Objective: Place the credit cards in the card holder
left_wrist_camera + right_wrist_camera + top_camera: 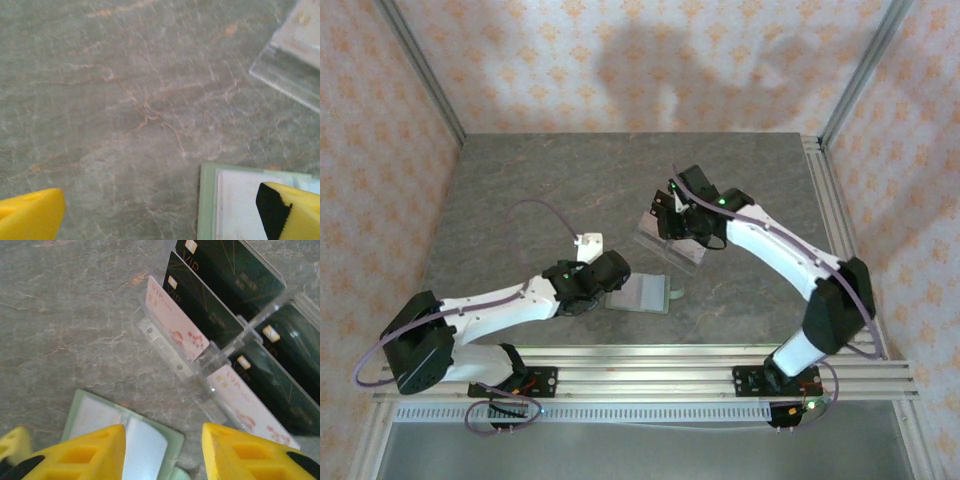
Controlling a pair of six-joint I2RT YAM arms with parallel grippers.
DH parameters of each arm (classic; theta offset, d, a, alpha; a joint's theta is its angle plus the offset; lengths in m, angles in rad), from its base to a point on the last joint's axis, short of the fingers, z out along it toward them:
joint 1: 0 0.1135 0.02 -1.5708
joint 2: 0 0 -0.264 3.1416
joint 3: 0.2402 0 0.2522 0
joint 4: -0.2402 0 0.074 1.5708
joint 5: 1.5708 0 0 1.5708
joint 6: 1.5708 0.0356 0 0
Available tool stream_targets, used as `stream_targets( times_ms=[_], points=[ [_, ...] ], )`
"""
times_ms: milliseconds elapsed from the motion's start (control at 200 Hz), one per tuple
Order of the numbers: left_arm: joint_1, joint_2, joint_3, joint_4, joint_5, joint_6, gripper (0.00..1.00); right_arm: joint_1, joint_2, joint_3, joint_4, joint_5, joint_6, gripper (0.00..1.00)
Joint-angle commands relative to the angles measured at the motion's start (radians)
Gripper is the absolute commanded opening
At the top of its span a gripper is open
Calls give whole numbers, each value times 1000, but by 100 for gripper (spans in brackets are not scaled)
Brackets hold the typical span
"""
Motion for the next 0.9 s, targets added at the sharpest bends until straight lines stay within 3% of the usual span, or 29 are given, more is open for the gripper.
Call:
stream_targets(
  times_ms=[0, 85, 250, 891],
  points=[
    [18, -51, 14, -4, -98, 13, 100, -20, 84, 83, -85, 34, -120, 44],
    [31, -96, -16, 16, -118, -37, 100, -31, 147, 128, -98, 38, -163, 44],
    [102, -126, -29, -4, -45, -97, 100, -46, 251, 197, -108, 26, -216, 43],
    [120, -127, -41, -28, -39, -105, 100, -45, 423, 311, -93, 22, -240, 41]
  ],
)
